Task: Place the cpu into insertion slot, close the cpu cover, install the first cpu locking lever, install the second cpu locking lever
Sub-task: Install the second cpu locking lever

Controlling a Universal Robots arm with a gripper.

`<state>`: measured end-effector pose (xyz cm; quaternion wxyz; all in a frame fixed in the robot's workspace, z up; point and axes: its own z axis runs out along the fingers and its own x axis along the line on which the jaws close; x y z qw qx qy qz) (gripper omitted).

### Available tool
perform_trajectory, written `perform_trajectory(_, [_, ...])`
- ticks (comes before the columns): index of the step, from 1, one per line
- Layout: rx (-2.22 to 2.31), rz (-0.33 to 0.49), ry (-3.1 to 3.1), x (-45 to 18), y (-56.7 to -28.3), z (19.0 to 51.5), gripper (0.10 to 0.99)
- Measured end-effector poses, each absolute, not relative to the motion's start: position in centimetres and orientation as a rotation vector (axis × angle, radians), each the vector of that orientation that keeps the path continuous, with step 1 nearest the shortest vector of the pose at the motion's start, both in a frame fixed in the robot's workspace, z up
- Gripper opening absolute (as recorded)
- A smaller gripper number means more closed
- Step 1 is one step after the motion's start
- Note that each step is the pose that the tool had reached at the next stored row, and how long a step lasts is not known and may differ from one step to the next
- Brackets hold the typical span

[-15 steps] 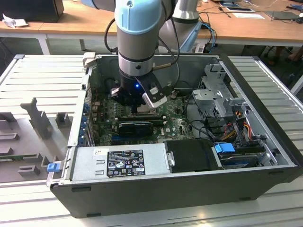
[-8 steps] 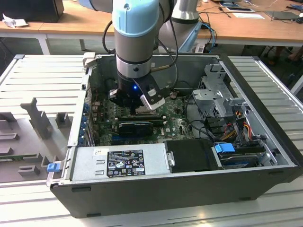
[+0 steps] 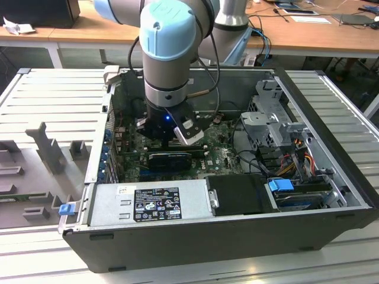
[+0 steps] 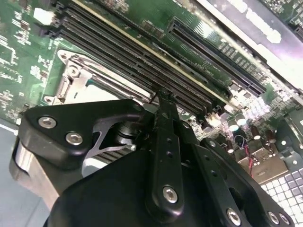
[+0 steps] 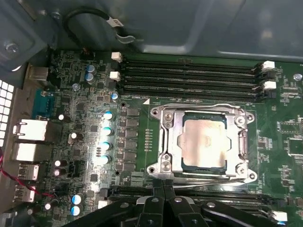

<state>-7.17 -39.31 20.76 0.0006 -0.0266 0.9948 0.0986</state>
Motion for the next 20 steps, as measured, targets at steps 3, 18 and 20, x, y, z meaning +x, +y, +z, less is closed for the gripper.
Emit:
perform_trajectory(3, [-0.083, 0.333, 3.121, -7.5, -39.4, 20.4, 0.106])
perform_trajectory(18, [-0.083, 0.452, 3.104, -7.5, -39.4, 19.7, 0.106])
perform_trajectory(20, [-0.083, 0.452, 3.104, -7.5, -39.4, 20.6, 0.106])
